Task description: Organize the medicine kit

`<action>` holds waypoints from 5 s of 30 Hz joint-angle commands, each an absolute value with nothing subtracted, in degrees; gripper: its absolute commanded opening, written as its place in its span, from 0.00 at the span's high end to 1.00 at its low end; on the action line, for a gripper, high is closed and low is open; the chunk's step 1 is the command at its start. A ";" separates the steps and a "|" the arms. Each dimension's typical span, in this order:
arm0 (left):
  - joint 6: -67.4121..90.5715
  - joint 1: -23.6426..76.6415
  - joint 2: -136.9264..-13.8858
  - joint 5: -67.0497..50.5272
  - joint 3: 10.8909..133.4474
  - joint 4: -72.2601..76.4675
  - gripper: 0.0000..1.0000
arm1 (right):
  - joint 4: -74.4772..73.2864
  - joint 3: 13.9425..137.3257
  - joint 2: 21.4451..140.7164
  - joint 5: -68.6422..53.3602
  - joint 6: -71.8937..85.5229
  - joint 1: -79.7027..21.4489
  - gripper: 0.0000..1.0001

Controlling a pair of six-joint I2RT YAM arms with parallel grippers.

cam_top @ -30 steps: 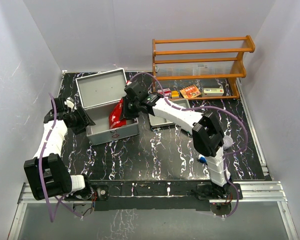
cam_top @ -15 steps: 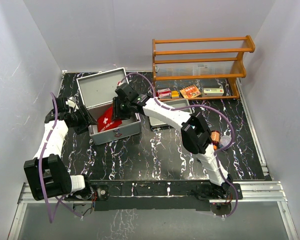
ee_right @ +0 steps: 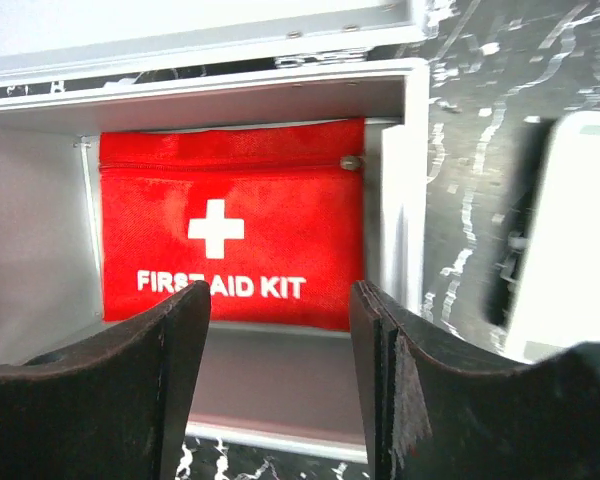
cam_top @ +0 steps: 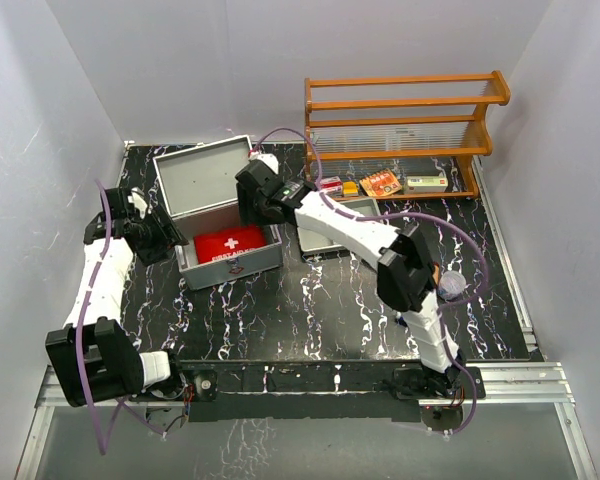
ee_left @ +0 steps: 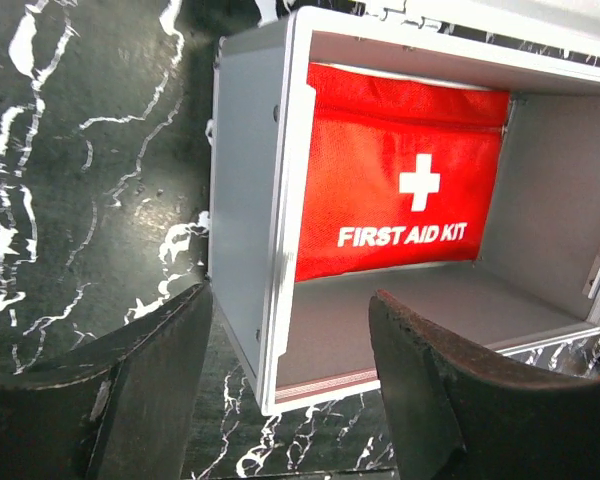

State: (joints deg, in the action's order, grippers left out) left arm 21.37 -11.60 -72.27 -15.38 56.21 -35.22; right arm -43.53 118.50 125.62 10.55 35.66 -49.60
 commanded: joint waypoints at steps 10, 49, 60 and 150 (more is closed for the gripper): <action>19.85 -8.72 -61.61 -4.53 64.32 -44.90 0.32 | -36.45 82.14 84.83 35.29 29.96 -49.37 0.40; 14.41 1.18 -50.96 -24.18 61.93 -42.34 0.26 | -38.60 52.71 79.28 19.49 89.52 -18.02 0.26; 14.50 1.14 -51.46 -23.24 61.44 -42.02 0.26 | -39.55 52.44 84.50 21.09 94.66 -17.93 0.30; 12.57 4.01 -52.33 -34.22 64.92 -42.46 0.25 | -28.15 70.97 90.25 16.25 47.70 -23.15 0.30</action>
